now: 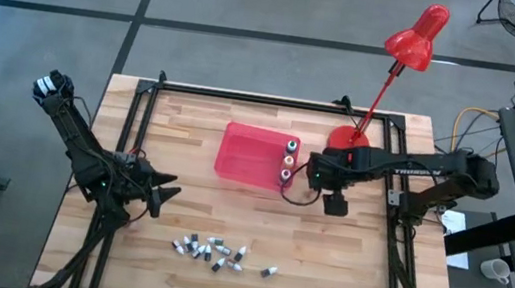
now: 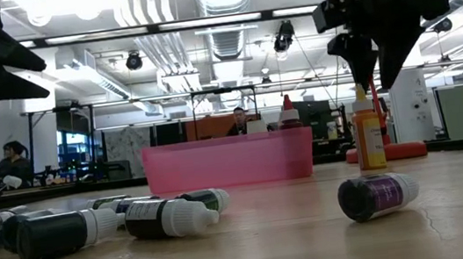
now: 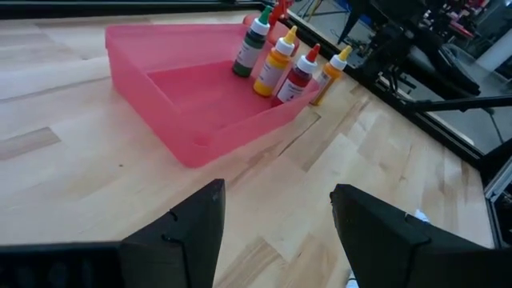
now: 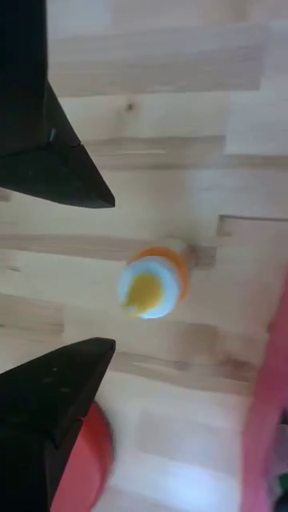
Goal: Pick & Place food coloring
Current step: Put the big yellow food coloring bottle into the pink bin
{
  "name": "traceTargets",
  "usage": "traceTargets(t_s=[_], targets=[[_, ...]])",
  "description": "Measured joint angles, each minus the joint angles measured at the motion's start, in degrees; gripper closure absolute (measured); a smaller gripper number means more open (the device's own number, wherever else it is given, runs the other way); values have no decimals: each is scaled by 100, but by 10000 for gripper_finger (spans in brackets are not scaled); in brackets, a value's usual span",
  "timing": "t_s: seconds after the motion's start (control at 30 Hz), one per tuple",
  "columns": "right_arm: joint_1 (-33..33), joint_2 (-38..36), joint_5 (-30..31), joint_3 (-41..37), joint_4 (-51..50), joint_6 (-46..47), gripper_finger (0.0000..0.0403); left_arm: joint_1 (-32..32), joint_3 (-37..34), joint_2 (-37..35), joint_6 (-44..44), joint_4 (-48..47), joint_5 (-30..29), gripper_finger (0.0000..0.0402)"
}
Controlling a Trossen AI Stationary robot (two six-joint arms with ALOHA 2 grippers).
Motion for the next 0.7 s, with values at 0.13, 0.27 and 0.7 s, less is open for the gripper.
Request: traceTargets(t_s=[0.13,0.27,0.7], targets=[[-2,0,-11,-44,317,-11,124,15,0,0,-1,-5,-87,200],[-2,0,-15,-181,525,-35,127,66,0,0,-2,-26,-267,200],[-2,7,250,-502,948,248,164,105,0,0,-9,-22,-282,200]])
